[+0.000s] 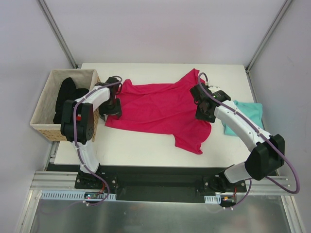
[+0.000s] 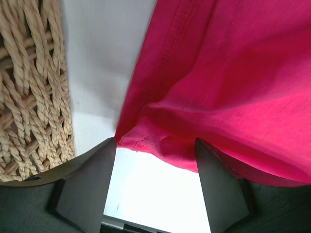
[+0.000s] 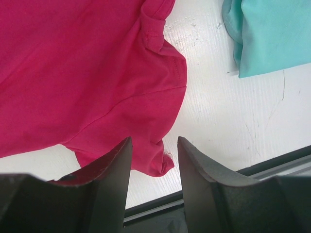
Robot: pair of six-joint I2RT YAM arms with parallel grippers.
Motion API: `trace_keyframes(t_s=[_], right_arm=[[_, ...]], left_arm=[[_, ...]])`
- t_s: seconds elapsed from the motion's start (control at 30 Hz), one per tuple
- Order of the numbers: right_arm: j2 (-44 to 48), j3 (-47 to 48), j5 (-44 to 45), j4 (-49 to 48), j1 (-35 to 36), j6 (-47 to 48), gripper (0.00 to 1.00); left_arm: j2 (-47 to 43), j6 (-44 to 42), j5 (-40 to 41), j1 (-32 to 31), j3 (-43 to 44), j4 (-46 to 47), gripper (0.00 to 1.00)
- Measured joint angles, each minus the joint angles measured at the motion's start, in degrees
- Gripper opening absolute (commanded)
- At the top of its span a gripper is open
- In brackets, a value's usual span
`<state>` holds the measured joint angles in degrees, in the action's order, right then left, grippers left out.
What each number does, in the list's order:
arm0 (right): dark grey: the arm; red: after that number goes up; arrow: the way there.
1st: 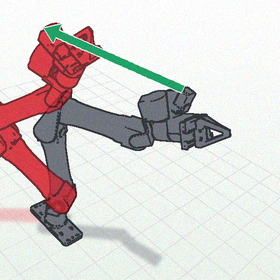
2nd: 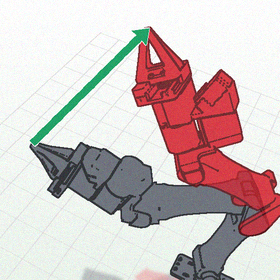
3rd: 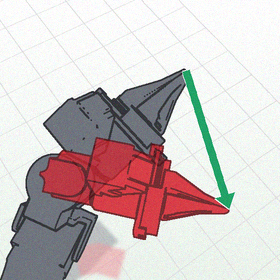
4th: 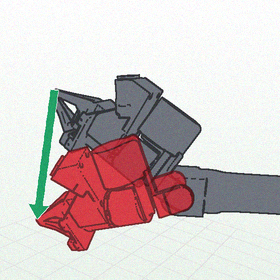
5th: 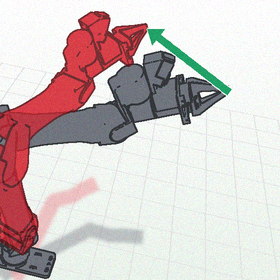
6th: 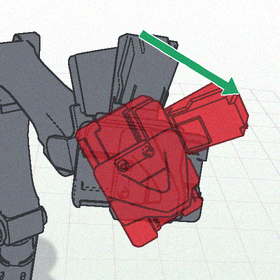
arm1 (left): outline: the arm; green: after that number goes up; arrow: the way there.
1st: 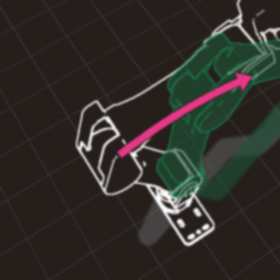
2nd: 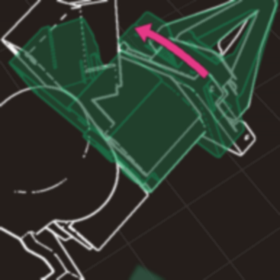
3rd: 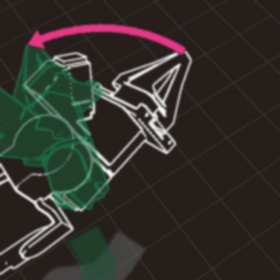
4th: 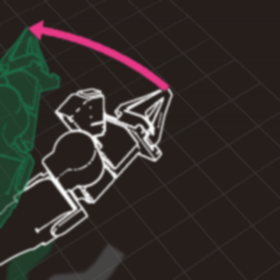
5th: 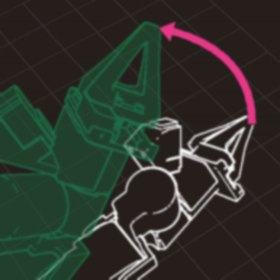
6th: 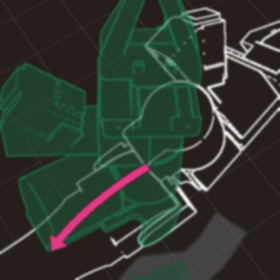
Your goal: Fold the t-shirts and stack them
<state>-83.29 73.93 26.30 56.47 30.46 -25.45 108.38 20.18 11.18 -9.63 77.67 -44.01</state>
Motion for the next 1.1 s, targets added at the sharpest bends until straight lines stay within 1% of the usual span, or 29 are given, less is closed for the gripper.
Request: trace_keyframes(t_s=[0.17,0.23,0.27,0.3,0.33,0.37,0.4,0.43,0.47,0.6,0.63,0.67,0.73,0.87,1.1], right_arm=[[0.0,0.0,-0.2,0.0,0.0,0.0,0.46],[0.0,0.0,-0.2,0.0,0.0,0.0,0.45],[0.0,0.0,-0.2,0.0,0.0,0.0,0.45],[0.0,0.0,-0.3,0.0,0.0,0.0,0.45],[0.0,0.0,-0.4,0.0,0.0,0.0,0.45],[0.0,0.0,-0.5,-0.1,0.0,0.0,0.45],[0.0,0.0,-0.6,-0.1,0.0,0.1,0.45],[0.0,0.0,-0.8,0.0,0.0,0.1,0.45],[0.0,0.0,-0.9,0.0,0.0,0.2,0.46],[0.0,0.0,-1.3,-0.1,0.0,0.4,0.45],[0.0,0.0,-1.4,-0.1,0.0,0.5,0.45],[0.0,0.0,-1.5,-0.1,0.0,0.6,0.46],[0.0,0.0,-1.7,-0.1,0.0,0.7,0.46],[0.0,0.0,-1.8,-0.1,0.0,0.8,0.46],[0.0,0.0,-1.9,-0.1,0.0,0.9,0.45]], left_arm=[[-2.0,0.0,0.0,0.0,-3.1,0.0,0.66],[-3.0,0.1,0.0,0.0,-4.2,0.0,0.64],[-3.5,0.1,0.1,0.0,-4.8,-0.1,0.59],[-3.9,0.2,0.1,0.0,-5.2,-0.2,0.49],[-4.5,0.3,0.2,0.0,-5.9,-0.1,0.46],[-5.1,0.5,0.3,0.0,-6.5,-0.2,0.46],[-5.4,0.9,0.3,0.0,-7.0,-0.2,0.4],[-5.8,1.0,0.3,0.0,-7.6,-0.2,0.38],[-6.1,1.3,0.3,0.0,-8.2,-0.2,0.38],[-6.5,1.7,0.4,0.0,-9.8,-0.2,0.46],[-6.5,1.8,0.4,0.0,-10.1,-0.2,0.52],[-6.5,2.0,0.4,0.0,-10.2,-0.4,0.54],[-6.5,2.2,0.5,0.0,-10.2,-0.4,0.54],[-6.6,2.7,0.8,0.0,-9.9,-0.5,0.61],[-6.5,2.8,0.9,0.0,-5.7,-0.8,0.61]])
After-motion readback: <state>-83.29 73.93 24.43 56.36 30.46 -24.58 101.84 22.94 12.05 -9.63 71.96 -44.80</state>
